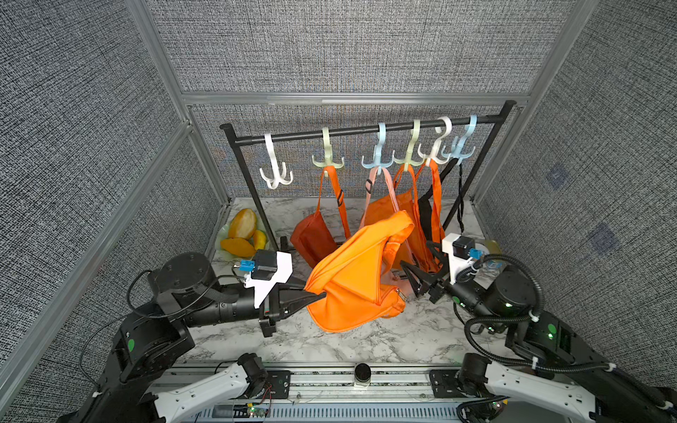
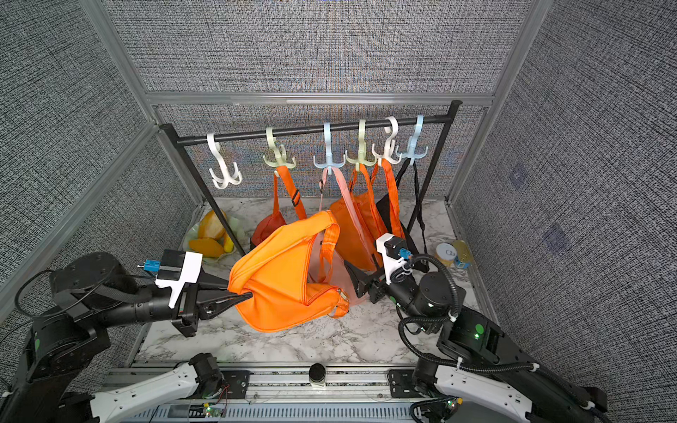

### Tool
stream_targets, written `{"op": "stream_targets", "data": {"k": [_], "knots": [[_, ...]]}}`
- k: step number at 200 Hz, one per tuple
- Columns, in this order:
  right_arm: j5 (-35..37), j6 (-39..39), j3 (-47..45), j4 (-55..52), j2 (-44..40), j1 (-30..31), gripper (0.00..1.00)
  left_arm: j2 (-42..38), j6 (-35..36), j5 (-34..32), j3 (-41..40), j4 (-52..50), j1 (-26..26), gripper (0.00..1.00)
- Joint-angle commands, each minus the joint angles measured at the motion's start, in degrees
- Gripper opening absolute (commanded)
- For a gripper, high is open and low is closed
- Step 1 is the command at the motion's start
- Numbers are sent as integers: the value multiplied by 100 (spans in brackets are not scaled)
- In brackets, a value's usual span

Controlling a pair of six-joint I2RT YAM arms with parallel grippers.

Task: Hang the bag on a hook
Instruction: Hang the bag on the hook.

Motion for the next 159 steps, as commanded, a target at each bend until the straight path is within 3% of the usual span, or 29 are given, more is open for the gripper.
{"op": "stream_targets", "data": {"k": [1,28,70,126,159], "knots": [[-233,303,-125,-82,306,-278,89,87,-73,-102,-90,-12,4,0],[-878,438,-285,179,344,-531,89,-26,-174,-218,-332,40,4,0],[-1297,253,-283,217,112,-627,90,-185,-168,-249,-398,85,4,0],[-1262,159,-461,453,317,-818,89,-192,-159,-249,-365,20,4,0],[-1544,33,-366,542,627,-1170,84,-297,-199,-279,-407,57,4,0]]}}
